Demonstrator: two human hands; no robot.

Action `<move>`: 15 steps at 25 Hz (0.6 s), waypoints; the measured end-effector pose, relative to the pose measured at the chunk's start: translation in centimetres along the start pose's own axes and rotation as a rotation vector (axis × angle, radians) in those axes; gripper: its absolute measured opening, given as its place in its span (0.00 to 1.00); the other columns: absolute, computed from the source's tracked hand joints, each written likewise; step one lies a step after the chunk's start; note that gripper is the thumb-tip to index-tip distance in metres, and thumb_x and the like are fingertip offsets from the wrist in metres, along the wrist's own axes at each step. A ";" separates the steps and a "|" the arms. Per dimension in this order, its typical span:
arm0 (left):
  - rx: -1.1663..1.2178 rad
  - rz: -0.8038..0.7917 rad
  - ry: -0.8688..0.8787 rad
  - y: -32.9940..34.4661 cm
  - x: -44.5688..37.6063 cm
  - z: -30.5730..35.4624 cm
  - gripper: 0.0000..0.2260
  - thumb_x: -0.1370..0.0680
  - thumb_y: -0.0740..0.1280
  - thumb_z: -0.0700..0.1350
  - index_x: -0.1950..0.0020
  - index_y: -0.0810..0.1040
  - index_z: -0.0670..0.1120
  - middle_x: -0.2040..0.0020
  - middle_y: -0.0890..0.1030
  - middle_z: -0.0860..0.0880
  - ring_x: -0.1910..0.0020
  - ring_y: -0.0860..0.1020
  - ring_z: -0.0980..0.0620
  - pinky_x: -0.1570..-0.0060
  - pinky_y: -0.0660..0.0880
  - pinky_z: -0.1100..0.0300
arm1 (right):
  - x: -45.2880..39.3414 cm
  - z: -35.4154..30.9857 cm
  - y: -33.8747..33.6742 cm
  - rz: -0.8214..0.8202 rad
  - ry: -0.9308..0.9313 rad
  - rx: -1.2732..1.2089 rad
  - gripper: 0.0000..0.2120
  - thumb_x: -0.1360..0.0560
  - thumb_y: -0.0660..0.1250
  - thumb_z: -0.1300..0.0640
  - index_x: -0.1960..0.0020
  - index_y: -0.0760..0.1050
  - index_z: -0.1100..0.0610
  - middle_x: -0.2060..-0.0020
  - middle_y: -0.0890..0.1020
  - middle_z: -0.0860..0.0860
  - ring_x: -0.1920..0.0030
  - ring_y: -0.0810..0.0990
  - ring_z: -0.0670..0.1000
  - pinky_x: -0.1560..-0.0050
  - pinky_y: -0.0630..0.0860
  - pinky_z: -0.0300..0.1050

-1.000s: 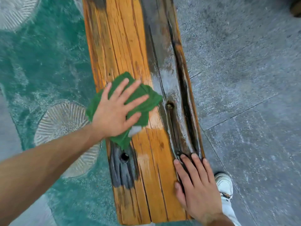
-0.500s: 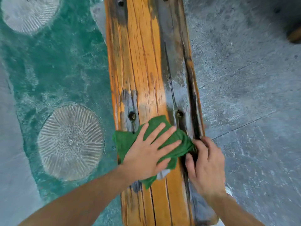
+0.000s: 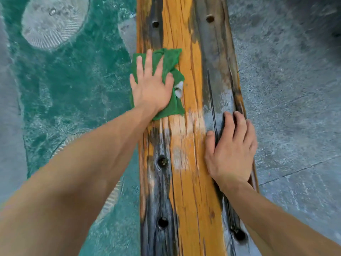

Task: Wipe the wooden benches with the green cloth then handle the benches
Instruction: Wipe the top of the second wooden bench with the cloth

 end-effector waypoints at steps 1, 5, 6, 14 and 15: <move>-0.028 0.000 0.018 0.5 1.2 0.1 0.27 0.15 0.47 0.59 0.17 0.52 0.55 0.16 0.42 0.50 0.17 0.41 0.46 0.22 0.48 0.34 | -0.2 -0.2 0.1 -0.004 -0.006 0.024 0.28 0.19 0.55 0.44 0.23 0.60 0.55 0.24 0.65 0.57 0.24 0.60 0.64 0.26 0.59 0.65; -0.209 -0.103 0.385 1.4 19.5 1.5 0.28 0.17 0.52 0.59 0.18 0.53 0.54 0.16 0.49 0.45 0.18 0.50 0.40 0.28 0.59 0.29 | 0.2 0.3 -0.2 -0.002 0.019 0.026 0.29 0.20 0.56 0.45 0.22 0.61 0.56 0.24 0.66 0.57 0.25 0.61 0.64 0.27 0.61 0.66; -0.199 -0.104 0.413 1.3 20.6 1.0 0.29 0.18 0.53 0.59 0.18 0.54 0.55 0.16 0.51 0.45 0.18 0.52 0.39 0.30 0.61 0.28 | 0.3 0.3 -0.4 -0.007 0.016 0.019 0.29 0.20 0.56 0.46 0.22 0.61 0.56 0.24 0.66 0.57 0.25 0.62 0.64 0.28 0.62 0.66; -0.006 -0.015 -0.155 -0.6 -9.8 5.8 0.27 0.16 0.46 0.58 0.16 0.47 0.57 0.16 0.38 0.48 0.18 0.38 0.42 0.24 0.44 0.31 | -0.1 0.1 -0.1 -0.019 0.023 0.074 0.30 0.22 0.56 0.46 0.22 0.61 0.56 0.24 0.66 0.58 0.25 0.62 0.66 0.27 0.62 0.66; -0.073 -0.047 -0.009 0.2 -8.2 8.1 0.27 0.16 0.45 0.59 0.16 0.46 0.57 0.16 0.38 0.47 0.18 0.38 0.42 0.24 0.44 0.31 | -0.1 0.4 0.0 -0.029 0.023 0.075 0.30 0.21 0.56 0.46 0.22 0.61 0.55 0.24 0.66 0.58 0.25 0.62 0.66 0.27 0.62 0.66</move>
Point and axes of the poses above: each hand's wrist, its own x-axis away from the middle knuckle, its own y-axis out of the palm, z = x × y, the point moved 5 cm from there along -x, towards the middle knuckle
